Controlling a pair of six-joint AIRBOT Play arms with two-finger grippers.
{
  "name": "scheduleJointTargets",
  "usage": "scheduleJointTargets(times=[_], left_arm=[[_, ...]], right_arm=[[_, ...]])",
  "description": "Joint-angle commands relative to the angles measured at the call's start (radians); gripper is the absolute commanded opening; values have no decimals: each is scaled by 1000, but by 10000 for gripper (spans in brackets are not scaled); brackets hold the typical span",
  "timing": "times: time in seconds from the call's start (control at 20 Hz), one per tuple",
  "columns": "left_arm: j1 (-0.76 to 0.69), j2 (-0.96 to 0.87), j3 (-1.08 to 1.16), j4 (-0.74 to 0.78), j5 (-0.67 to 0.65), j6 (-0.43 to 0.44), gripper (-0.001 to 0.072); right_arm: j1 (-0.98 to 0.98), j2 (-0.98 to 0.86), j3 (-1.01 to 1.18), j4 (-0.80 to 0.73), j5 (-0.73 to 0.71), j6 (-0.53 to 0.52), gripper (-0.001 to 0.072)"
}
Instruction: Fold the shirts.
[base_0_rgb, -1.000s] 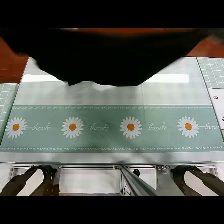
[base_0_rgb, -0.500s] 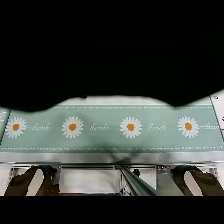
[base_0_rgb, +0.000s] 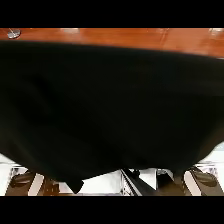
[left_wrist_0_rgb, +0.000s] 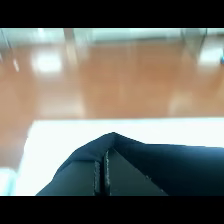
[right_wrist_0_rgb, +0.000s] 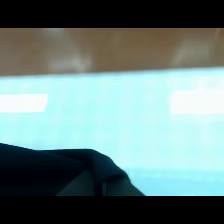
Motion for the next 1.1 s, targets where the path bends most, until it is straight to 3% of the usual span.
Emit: scheduleJointTargets(times=[0.0, 0.15, 0.45, 0.65, 0.8, 0.9, 1.05], left_arm=[[-13, -40, -261, -44, 109, -14, 18], [-14, -173, -385, -109, 253, -14, 18], [-108, -592, -355, -128, 478, -16, 18], [-138, -836, -259, -128, 585, -153, 18], [-150, -944, -219, -135, 582, -266, 19], [-151, -965, -219, -157, 553, -272, 19], [-125, -951, -183, -150, 412, -113, 19]], right_arm=[[1, -29, -261, 69, -130, -38, 25], [1, -170, -392, 82, -301, -105, 26], [1, -649, -360, 249, -533, -204, 26], [14, -953, -185, 255, -526, -198, 26], [35, -1087, -87, 264, -512, -147, 26], [39, -1120, -63, 268, -492, -140, 26], [21, -1102, -53, 252, -384, -234, 27]])
